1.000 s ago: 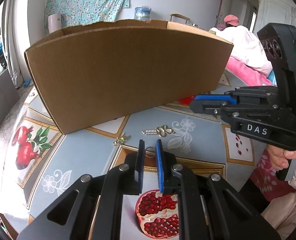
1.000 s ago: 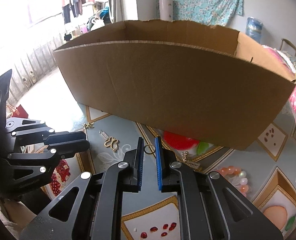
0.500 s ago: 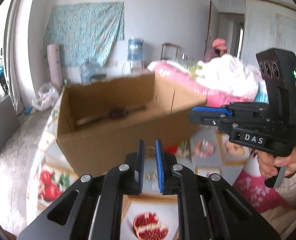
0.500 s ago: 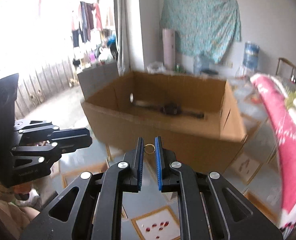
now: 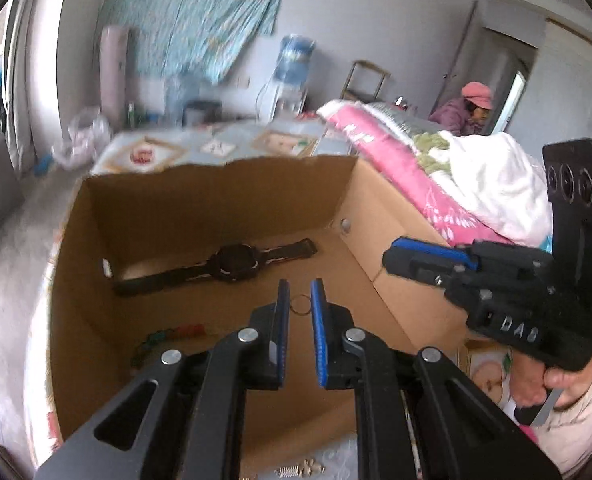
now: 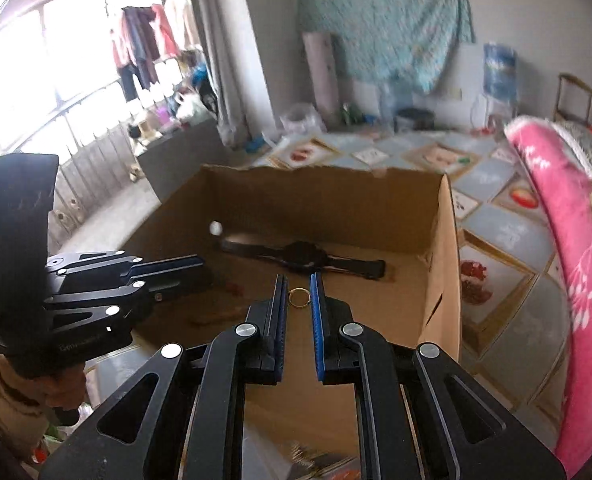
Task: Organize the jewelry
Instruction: 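Carry the gold ring over the box and open the right gripper, then move the right gripper back to the items beside the box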
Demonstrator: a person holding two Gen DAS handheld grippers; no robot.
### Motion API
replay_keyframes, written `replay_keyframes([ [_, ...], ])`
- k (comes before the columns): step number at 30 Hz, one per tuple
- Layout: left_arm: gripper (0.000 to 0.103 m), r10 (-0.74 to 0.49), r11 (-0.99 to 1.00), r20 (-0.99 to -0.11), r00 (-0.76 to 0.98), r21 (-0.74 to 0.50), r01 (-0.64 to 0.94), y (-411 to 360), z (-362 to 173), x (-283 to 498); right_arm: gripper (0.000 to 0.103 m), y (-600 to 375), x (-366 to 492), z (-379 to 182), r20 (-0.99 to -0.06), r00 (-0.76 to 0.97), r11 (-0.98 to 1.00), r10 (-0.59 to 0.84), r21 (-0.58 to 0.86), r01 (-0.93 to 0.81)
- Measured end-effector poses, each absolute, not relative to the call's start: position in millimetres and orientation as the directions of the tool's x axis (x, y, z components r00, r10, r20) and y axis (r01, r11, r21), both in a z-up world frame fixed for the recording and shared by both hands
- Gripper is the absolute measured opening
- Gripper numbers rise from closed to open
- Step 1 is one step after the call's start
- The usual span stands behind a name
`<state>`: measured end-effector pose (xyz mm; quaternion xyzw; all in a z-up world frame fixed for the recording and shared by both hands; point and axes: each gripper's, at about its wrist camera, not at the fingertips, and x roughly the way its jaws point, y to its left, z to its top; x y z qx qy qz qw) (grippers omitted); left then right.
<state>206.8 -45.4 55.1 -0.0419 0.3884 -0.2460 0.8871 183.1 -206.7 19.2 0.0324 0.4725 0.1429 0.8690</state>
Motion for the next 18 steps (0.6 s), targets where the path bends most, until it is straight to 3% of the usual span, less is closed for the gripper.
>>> replay_keyframes([
  [8,0.012,-0.469,0.882,-0.715,0.518,-0.356,0.308,-40.9,34.9,232.2,0.019,-211.4,198.4,13.5,-0.813,0.509,0.959,0.283,0.224,-0.175],
  [14,0.025,-0.493,0.87,-0.696,0.522,-0.383,0.31,-32.3,37.7,230.1,0.024,-216.4,193.2,25.7,-0.789,0.547,0.96,0.279,0.213,-0.183],
  [18,0.026,-0.527,0.85,-0.666,0.528,-0.431,0.303,-23.8,43.0,227.5,0.027,-220.9,188.2,35.3,-0.767,0.571,0.956,0.292,0.231,-0.178],
])
